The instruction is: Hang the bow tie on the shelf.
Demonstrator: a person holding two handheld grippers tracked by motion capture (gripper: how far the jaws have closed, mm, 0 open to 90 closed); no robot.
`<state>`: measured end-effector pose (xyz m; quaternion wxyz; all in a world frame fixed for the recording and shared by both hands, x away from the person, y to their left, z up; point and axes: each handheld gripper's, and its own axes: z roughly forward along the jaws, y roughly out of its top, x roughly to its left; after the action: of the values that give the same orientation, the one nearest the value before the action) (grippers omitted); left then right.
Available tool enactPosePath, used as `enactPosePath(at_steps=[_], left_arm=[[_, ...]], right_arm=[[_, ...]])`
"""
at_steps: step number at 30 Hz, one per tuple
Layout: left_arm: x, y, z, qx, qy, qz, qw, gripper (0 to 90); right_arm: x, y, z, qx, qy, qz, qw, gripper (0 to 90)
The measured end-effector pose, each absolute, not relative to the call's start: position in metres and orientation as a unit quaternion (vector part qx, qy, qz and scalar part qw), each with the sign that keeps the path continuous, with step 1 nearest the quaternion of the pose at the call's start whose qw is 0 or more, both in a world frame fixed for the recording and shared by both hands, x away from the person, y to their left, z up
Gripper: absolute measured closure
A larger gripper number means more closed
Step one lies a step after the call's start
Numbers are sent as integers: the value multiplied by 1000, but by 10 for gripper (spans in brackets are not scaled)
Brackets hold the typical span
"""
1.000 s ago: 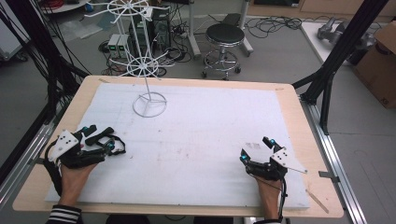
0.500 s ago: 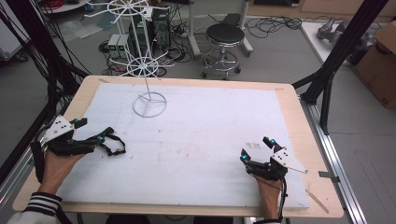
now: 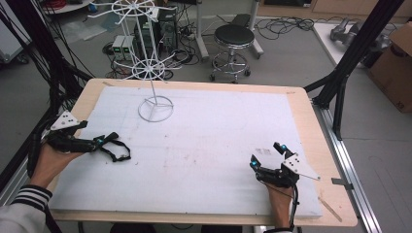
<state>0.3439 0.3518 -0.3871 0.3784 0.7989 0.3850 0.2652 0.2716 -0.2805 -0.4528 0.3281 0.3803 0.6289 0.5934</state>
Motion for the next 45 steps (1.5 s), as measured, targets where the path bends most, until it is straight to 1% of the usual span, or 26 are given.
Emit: enactPosePath(at_steps=[2,3,11,15,18,20,24,29,32,33,34,39,43,45], left_arm=[[348,352,-389,803,388,259,371,150],[352,351,-390,811,390,254,356,151],[362,347,-393,830,390,235,321,153],[366,347,-392,836,387,233,312,176],[369,346,-394,843,386,223,302,177],[373,345,-399,852,387,210,284,183],[375,344,-402,856,387,206,274,204],[378,344,-406,859,403,196,250,263],[380,345,-407,857,411,189,247,274],[380,344,-407,858,412,186,245,316],[380,344,-407,858,412,186,245,331],[381,342,-408,862,411,179,235,396],[381,340,-410,862,417,182,223,421],[382,340,-411,862,419,179,221,449]], right_arm=[[271,-280,-453,382,629,593,327,24],[271,-280,-453,382,629,593,327,24],[272,-281,-453,380,628,595,327,24],[272,-281,-453,381,629,594,327,24],[272,-281,-453,384,628,595,323,24],[272,-281,-453,383,628,595,324,24],[272,-281,-453,383,628,595,324,24],[272,-281,-453,383,628,595,324,24],[272,-281,-453,383,627,595,325,24],[272,-281,-453,383,628,595,324,24],[272,-281,-453,383,628,595,324,24],[272,-281,-453,384,628,595,324,24],[272,-281,-453,384,628,595,324,24],[272,-281,-453,384,627,595,324,24]])
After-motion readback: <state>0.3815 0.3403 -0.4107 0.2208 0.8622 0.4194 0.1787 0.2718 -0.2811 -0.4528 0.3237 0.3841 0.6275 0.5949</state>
